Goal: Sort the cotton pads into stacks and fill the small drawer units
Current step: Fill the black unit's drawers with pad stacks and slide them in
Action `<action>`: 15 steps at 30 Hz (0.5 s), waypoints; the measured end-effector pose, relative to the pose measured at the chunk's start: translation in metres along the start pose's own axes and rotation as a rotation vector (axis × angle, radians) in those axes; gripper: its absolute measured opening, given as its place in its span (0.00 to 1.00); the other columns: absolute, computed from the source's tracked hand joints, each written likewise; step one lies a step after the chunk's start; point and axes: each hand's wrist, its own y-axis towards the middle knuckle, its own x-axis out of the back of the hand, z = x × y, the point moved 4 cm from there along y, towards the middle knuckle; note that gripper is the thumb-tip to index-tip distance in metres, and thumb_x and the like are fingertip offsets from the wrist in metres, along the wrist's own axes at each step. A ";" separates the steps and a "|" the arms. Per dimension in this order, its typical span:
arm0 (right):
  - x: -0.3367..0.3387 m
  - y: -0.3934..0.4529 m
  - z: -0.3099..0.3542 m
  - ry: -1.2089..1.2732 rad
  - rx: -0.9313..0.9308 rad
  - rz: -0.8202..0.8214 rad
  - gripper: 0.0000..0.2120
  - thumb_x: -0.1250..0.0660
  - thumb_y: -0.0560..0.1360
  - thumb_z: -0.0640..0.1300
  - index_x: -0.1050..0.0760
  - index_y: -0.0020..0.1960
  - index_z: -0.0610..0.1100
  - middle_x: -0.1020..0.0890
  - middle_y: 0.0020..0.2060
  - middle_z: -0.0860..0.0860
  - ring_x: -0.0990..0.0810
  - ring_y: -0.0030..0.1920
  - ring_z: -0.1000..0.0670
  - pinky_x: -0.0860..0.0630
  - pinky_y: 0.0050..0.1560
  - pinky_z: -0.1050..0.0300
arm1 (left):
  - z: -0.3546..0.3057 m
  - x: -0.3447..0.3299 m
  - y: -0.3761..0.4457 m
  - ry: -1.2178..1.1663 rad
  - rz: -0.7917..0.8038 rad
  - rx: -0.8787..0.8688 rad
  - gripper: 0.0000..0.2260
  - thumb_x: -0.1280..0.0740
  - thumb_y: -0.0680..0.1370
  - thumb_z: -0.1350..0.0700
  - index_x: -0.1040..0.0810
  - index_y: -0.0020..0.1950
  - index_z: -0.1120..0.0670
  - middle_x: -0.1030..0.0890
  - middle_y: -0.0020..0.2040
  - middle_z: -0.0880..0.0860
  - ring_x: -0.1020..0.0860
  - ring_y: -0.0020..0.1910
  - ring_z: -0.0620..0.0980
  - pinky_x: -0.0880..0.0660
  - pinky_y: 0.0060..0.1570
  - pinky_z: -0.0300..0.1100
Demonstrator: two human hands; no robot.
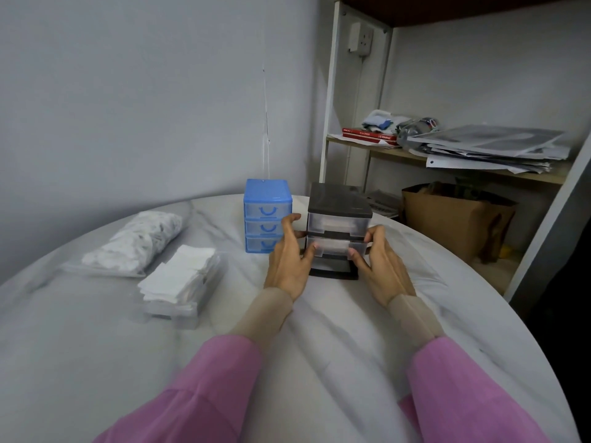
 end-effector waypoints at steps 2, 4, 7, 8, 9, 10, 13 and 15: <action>-0.001 0.002 -0.001 0.013 -0.037 -0.030 0.12 0.39 0.79 0.49 0.41 0.53 0.45 0.25 0.48 0.46 0.24 0.44 0.47 0.23 0.43 0.49 | 0.000 -0.002 0.003 0.086 -0.049 0.002 0.20 0.36 0.78 0.55 0.37 0.69 0.52 0.25 0.62 0.54 0.25 0.60 0.53 0.30 0.60 0.46; -0.002 0.003 -0.002 0.021 -0.066 -0.043 0.12 0.38 0.78 0.48 0.41 0.52 0.45 0.26 0.48 0.47 0.25 0.44 0.47 0.24 0.43 0.51 | 0.001 -0.004 0.004 0.127 -0.076 -0.005 0.18 0.36 0.78 0.55 0.34 0.67 0.54 0.24 0.61 0.54 0.26 0.60 0.53 0.30 0.60 0.45; -0.003 0.006 -0.003 0.043 -0.106 -0.048 0.12 0.37 0.78 0.47 0.40 0.52 0.44 0.26 0.47 0.48 0.25 0.44 0.48 0.24 0.44 0.52 | 0.004 -0.004 0.006 0.151 -0.094 0.026 0.15 0.35 0.77 0.54 0.30 0.62 0.55 0.24 0.60 0.54 0.24 0.57 0.53 0.26 0.57 0.45; -0.002 0.006 -0.003 0.049 -0.116 -0.052 0.12 0.37 0.77 0.47 0.39 0.52 0.44 0.26 0.47 0.48 0.26 0.44 0.48 0.24 0.45 0.52 | 0.005 -0.004 0.006 0.151 -0.097 0.034 0.14 0.35 0.77 0.53 0.29 0.62 0.55 0.24 0.59 0.54 0.23 0.56 0.53 0.26 0.56 0.45; -0.003 0.006 -0.003 0.046 -0.121 -0.059 0.12 0.37 0.77 0.47 0.39 0.52 0.44 0.26 0.47 0.48 0.26 0.44 0.48 0.25 0.45 0.53 | 0.005 -0.004 0.006 0.147 -0.099 0.036 0.14 0.34 0.77 0.53 0.29 0.61 0.55 0.24 0.59 0.53 0.23 0.56 0.53 0.25 0.56 0.44; -0.003 0.006 -0.002 0.037 -0.123 -0.070 0.12 0.36 0.77 0.47 0.39 0.52 0.44 0.27 0.47 0.48 0.27 0.44 0.49 0.26 0.44 0.54 | 0.005 -0.004 0.006 0.142 -0.097 0.036 0.14 0.34 0.77 0.54 0.29 0.61 0.55 0.23 0.59 0.53 0.23 0.56 0.53 0.25 0.55 0.45; -0.005 0.003 0.001 -0.009 -0.135 -0.130 0.12 0.34 0.76 0.43 0.37 0.52 0.42 0.31 0.52 0.46 0.30 0.45 0.51 0.32 0.43 0.60 | 0.004 -0.003 0.005 0.128 -0.065 0.046 0.12 0.34 0.77 0.57 0.29 0.59 0.55 0.24 0.58 0.53 0.24 0.56 0.52 0.25 0.56 0.46; -0.005 -0.001 0.004 -0.025 -0.157 -0.166 0.13 0.33 0.74 0.40 0.36 0.52 0.41 0.32 0.52 0.46 0.31 0.45 0.50 0.33 0.44 0.61 | 0.007 -0.004 0.002 0.120 -0.026 0.067 0.11 0.35 0.77 0.60 0.29 0.59 0.55 0.24 0.58 0.53 0.24 0.56 0.51 0.25 0.57 0.47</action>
